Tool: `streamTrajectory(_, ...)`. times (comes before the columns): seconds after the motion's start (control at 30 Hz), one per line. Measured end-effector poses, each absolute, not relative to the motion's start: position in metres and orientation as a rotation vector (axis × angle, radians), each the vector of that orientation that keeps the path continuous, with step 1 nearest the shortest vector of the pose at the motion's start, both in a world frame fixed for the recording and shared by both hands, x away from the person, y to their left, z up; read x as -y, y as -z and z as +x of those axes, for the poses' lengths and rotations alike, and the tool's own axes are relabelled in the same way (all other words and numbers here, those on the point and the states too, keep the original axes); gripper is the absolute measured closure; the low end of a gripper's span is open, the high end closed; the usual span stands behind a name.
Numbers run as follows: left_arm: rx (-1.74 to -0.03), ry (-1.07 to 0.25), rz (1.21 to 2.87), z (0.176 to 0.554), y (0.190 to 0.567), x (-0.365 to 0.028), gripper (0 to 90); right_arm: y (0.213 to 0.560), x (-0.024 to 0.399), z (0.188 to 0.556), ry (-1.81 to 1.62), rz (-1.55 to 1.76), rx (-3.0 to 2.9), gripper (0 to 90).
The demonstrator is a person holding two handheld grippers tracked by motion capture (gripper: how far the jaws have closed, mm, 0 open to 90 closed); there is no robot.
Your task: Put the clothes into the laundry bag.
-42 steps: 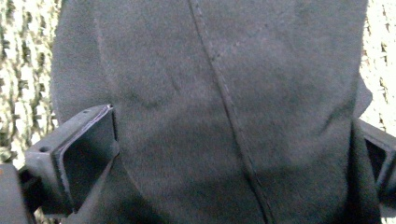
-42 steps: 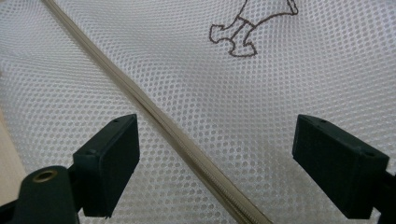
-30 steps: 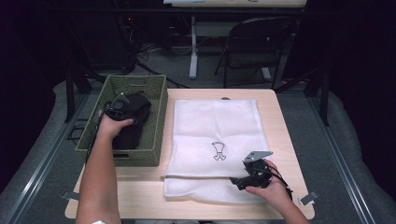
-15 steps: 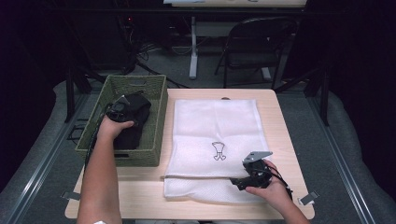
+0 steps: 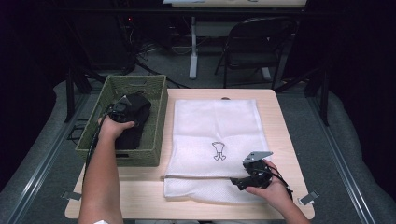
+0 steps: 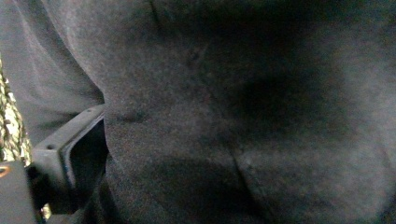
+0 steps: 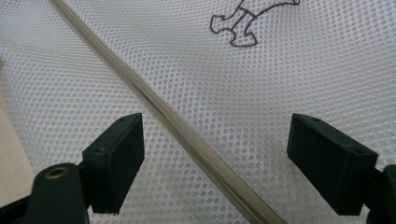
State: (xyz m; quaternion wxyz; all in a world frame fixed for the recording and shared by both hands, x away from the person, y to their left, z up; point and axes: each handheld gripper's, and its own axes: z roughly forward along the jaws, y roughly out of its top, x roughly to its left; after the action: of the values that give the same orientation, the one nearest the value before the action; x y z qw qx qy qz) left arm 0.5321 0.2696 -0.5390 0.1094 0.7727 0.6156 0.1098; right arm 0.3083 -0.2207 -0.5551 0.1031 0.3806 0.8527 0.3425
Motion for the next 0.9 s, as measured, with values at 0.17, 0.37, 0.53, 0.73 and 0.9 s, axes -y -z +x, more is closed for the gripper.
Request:
streamTrajectory(0.17, -1.810, -0.301, 2.257, 0.531, 0.539, -0.269, 12.0, 0.555, 0.221, 0.308, -1.013, 1.120, -2.516, 18.5)
streamTrajectory(0.37, -1.804, -0.285, 2.250, 0.531, 0.539, -0.270, 18.9, 0.554, 0.222, 0.308, -1.012, 1.120, -2.511, 19.4)
streamTrajectory(0.53, -1.804, -0.288, 2.247, 0.530, 0.537, -0.271, 27.5, 0.554, 0.221, 0.308, -1.016, 1.117, -2.515, 20.9)
streamTrajectory(0.73, -1.816, -0.304, 2.230, 0.528, 0.533, -0.275, 43.0, 0.554, 0.222, 0.308, -1.019, 1.111, -2.515, 21.7)
streamTrajectory(0.9, -1.840, -0.306, 2.194, 0.526, 0.529, -0.277, 54.2, 0.555, 0.222, 0.309, -1.021, 1.108, -2.517, 22.3)
